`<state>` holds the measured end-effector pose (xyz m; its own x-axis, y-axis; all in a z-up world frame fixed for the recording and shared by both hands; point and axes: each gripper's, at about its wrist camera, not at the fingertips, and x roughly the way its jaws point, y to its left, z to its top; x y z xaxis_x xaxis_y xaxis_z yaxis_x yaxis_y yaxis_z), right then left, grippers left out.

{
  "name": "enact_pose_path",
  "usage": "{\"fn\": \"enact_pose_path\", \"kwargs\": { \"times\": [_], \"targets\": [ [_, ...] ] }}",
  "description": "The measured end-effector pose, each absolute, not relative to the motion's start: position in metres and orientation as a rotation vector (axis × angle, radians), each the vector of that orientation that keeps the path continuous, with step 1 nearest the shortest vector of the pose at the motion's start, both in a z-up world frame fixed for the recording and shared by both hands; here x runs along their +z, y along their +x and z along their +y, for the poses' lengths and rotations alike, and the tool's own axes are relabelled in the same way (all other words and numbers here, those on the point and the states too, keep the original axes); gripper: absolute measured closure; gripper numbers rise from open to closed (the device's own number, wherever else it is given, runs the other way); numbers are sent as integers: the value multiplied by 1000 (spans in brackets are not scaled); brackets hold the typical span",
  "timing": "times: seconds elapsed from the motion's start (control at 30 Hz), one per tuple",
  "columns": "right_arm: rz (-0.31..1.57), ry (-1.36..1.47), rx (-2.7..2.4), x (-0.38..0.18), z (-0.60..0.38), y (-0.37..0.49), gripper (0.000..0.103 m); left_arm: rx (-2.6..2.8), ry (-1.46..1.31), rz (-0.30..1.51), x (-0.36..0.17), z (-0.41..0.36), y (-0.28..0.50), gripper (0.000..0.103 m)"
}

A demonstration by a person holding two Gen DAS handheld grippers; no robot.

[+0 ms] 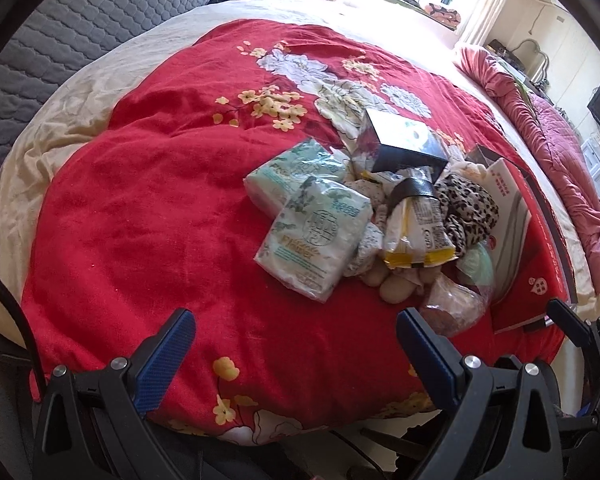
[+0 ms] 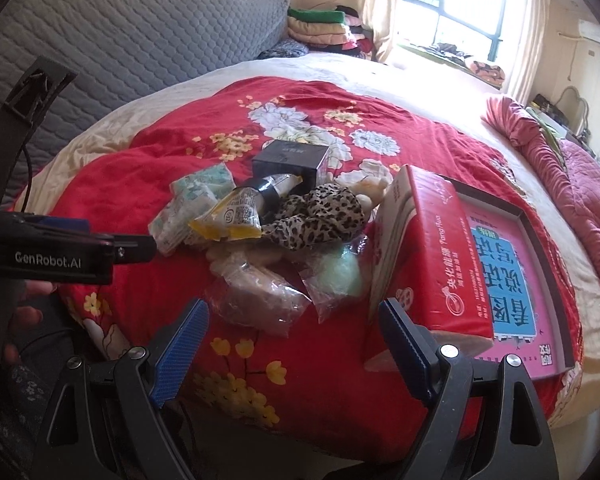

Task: Organize soft objects
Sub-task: 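Grasp the green-white Flower tissue pack with left tool while right grasps the clear plastic food bag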

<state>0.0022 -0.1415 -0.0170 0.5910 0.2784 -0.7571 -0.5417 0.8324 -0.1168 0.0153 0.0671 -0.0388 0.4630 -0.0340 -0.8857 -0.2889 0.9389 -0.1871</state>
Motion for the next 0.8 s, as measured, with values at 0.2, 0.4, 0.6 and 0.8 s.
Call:
{"fn": "enact_pose_path", "kwargs": {
  "times": [0.2, 0.4, 0.6, 0.8],
  "targets": [
    [819, -450, 536, -35, -127, 7, 16, 143, -339, 1096, -56, 82, 37, 2],
    [807, -524, 579, -45, -117, 11, 16, 63, -341, 1122, -74, 87, 56, 12],
    [776, -637, 607, -56, -102, 12, 16, -27, -397, 1125, -84, 89, 66, 20],
    [768, -801, 611, -78, -81, 18, 16, -83, -398, 1088, -83, 90, 70, 24]
  ]
}}
